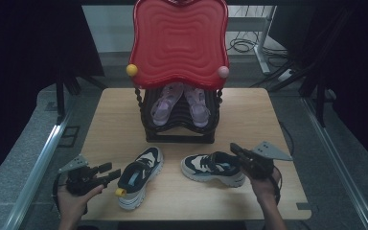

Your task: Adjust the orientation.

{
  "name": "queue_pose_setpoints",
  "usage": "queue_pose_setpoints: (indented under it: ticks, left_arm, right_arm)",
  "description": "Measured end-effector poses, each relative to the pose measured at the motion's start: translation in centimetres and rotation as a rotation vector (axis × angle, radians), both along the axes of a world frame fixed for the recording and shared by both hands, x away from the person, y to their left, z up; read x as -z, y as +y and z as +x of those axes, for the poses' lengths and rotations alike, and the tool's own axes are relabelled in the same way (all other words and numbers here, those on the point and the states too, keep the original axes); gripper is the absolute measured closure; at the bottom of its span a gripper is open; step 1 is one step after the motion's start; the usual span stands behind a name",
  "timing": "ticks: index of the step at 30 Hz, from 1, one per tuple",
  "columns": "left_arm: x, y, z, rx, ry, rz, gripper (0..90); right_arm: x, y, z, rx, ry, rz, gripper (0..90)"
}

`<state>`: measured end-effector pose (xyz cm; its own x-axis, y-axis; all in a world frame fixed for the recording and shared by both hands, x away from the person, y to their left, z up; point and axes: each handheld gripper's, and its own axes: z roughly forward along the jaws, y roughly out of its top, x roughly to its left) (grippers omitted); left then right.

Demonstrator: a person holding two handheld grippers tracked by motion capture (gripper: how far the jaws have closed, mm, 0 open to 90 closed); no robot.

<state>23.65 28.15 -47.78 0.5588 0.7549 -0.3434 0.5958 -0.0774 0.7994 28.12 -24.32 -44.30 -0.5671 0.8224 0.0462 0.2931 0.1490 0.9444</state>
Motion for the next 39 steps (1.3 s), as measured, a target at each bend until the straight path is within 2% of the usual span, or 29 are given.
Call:
queue_pose_setpoints:
  ticks: [4, 7, 9, 14, 19, 24, 33, 39]
  left_arm:
    - [0.1, -0.1, 0.0, 0.0, 0.003, 0.002, 42.0]
    - [0.1, -0.1, 0.0, 0.0, 0.005, 0.003, 42.0]
    - [0.1, 0.0, 0.1, -0.001, 0.005, 0.002, 42.0]
    - [0.1, 0.0, 0.0, 0.0, 0.005, 0.003, 42.0]
    - [0.2, 0.1, 0.0, -0.001, 0.006, 0.002, 41.9]
    - [0.2, 0.0, 0.1, 0.004, 0.009, 0.005, 41.8]
    - [0.3, -0.1, 0.1, 0.005, 0.012, 0.009, 41.7]
    - [0.3, 0.0, 0.1, 0.001, 0.011, 0.006, 41.7]
  right_arm:
    - [1.0, -2.5, 1.7, 0.057, 0.031, -0.002, 89.8]
    - [2.2, -4.1, 2.9, 0.074, 0.074, -0.004, 89.8]
    - [3.0, -4.7, 3.6, 0.06, 0.11, -0.007, 89.8]
    - [4.7, -4.7, 4.4, 0.012, 0.16, -0.03, 89.8]
    - [5.5, -4.0, 4.0, -0.072, 0.155, -0.063, 89.8]
    - [5.7, -3.7, 3.3, -0.128, 0.161, -0.091, 89.8]
    - [5.9, -4.2, 2.3, -0.127, 0.178, -0.101, 89.8]
    - [5.6, -4.1, 1.2, -0.139, 0.173, -0.115, 89.8]
